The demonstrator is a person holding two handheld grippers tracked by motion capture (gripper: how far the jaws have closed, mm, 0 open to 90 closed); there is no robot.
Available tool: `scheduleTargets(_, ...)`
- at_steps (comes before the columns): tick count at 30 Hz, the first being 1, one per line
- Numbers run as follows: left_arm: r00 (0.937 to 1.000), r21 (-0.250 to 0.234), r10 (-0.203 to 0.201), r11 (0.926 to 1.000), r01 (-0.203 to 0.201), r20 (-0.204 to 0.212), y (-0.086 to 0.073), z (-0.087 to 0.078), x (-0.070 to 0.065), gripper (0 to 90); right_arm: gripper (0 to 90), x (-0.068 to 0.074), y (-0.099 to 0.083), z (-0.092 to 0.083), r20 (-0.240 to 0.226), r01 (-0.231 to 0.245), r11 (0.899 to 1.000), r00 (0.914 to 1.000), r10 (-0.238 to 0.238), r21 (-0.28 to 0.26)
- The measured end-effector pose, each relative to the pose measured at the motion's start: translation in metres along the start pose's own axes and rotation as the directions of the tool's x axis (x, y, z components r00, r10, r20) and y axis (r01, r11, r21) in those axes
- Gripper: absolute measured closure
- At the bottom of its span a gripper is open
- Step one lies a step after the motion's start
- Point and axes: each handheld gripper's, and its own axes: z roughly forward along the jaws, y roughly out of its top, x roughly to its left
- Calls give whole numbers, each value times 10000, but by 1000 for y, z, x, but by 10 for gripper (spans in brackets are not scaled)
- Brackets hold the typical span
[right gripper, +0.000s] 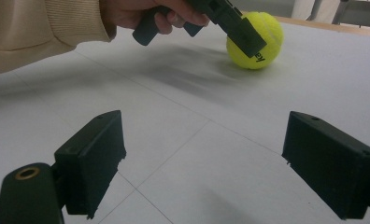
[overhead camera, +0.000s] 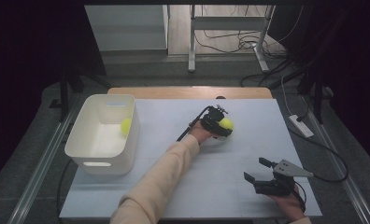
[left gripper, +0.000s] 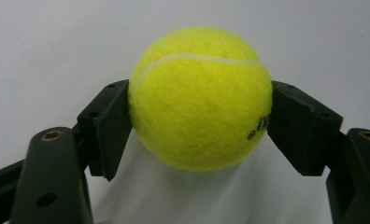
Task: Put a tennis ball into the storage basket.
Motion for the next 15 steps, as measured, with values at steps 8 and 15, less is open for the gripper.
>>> scheduleTargets(8,9999,-34,68,10000,-68,-89,0,-6,1,273,127,0,0,0,7,4,10000,10000,-4,-9)
scheduleTargets(15,10000,-311,62,9995,-61,16,-1,-19,2,273,127,0,0,-1,20,4,10000,10000,-4,0)
